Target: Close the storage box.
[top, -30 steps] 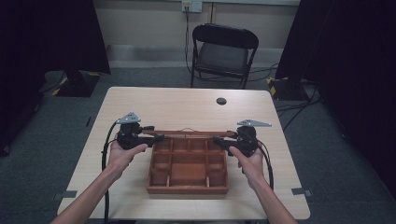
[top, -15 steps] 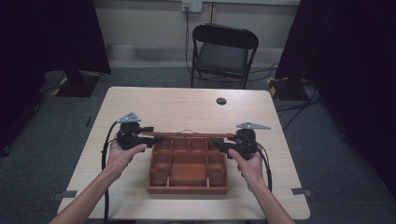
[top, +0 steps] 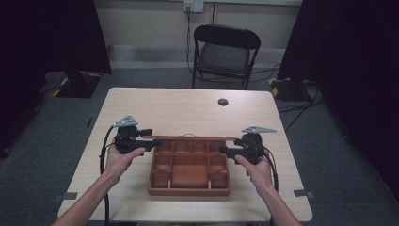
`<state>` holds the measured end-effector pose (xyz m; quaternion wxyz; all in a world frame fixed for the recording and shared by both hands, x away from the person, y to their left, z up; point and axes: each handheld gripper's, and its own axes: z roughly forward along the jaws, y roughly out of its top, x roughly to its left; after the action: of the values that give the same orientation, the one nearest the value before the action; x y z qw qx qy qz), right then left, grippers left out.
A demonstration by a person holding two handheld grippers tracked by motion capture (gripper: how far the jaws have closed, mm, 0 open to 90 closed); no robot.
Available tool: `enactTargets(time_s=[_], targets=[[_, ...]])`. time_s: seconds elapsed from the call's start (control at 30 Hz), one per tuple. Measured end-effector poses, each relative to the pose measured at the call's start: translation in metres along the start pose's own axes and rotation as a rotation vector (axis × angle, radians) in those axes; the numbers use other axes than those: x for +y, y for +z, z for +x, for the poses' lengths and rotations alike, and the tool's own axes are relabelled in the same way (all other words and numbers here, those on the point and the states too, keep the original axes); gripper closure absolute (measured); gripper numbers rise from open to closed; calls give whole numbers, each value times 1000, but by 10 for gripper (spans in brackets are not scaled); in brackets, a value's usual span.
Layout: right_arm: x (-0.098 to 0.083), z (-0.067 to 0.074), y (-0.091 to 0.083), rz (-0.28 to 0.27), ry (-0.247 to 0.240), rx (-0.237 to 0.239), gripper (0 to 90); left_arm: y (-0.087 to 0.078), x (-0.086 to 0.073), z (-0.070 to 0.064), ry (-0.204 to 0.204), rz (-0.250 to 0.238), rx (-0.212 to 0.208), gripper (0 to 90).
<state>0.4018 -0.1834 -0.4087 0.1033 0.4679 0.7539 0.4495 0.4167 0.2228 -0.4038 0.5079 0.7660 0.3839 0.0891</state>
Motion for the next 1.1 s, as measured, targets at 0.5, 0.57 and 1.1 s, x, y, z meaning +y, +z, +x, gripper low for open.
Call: enactTargets(time_s=[0.5, 0.57, 1.1], targets=[[-2, -29, -22, -18, 18, -61, 380, -4, 3, -17, 15, -13, -34, 187], [0, -29, -23, -23, 24, -50, 380, -5, 3, -17, 19, -12, -36, 187], [74, 22, -48, -69, -128, 190, 373, -10, -3, -22, 44, -17, -42, 161]])
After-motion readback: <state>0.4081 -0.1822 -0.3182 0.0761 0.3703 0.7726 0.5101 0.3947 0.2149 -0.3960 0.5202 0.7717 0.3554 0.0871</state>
